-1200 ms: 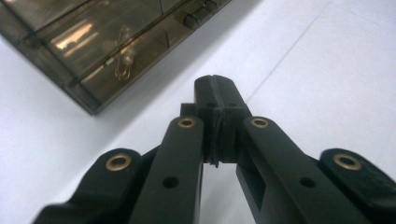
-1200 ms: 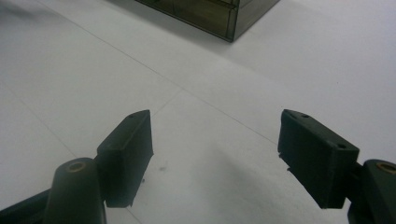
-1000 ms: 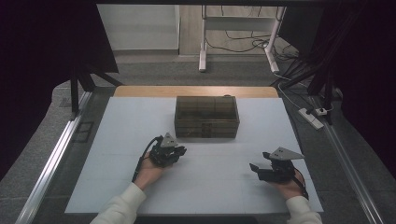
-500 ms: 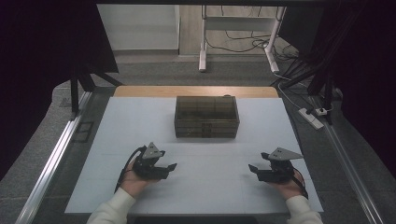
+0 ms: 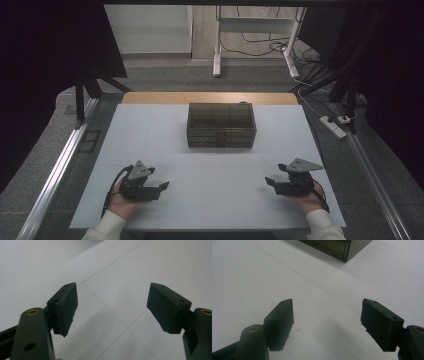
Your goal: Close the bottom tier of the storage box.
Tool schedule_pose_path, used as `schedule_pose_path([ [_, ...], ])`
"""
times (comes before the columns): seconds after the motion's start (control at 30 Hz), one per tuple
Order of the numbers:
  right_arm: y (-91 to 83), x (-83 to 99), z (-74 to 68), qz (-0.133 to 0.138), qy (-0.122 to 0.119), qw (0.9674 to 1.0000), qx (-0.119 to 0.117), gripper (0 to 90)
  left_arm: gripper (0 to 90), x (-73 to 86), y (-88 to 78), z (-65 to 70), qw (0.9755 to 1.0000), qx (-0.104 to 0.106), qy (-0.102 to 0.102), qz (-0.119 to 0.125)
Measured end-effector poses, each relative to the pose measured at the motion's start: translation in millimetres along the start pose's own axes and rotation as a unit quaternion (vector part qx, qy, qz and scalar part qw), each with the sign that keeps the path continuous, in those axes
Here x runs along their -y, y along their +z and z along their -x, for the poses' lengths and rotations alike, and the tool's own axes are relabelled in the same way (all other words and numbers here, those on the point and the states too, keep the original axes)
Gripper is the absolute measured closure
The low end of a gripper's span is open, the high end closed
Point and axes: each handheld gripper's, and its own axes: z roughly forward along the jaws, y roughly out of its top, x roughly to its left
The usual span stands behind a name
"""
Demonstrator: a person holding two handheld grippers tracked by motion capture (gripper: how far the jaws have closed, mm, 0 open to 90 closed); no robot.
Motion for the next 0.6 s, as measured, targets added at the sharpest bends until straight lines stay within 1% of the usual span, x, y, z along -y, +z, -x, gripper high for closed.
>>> schedule_pose_path([
  [0.2, 0.8, 0.0, -0.1, 0.001, 0.000, 1.0000, -0.001, 26.5, 24.4, 4.1, -0.6, -5.7, 0.9999, -0.006, -0.008, -0.003],
  [0.27, 0.9, -0.1, -0.4, 0.000, -0.001, 1.0000, -0.001, 26.5, 24.0, 3.9, -1.0, -7.4, 1.0000, -0.005, -0.007, -0.003],
  [0.37, 0.9, -0.2, -0.4, -0.001, -0.002, 1.0000, -0.001, 26.5, 23.8, 4.2, -1.9, -8.5, 0.9999, 0.003, -0.015, 0.000],
  [0.6, -0.3, -0.4, -1.3, 0.002, -0.005, 1.0000, 0.000, 26.5, 22.8, 2.1, 1.2, -5.8, 0.9999, 0.010, -0.012, -0.003],
])
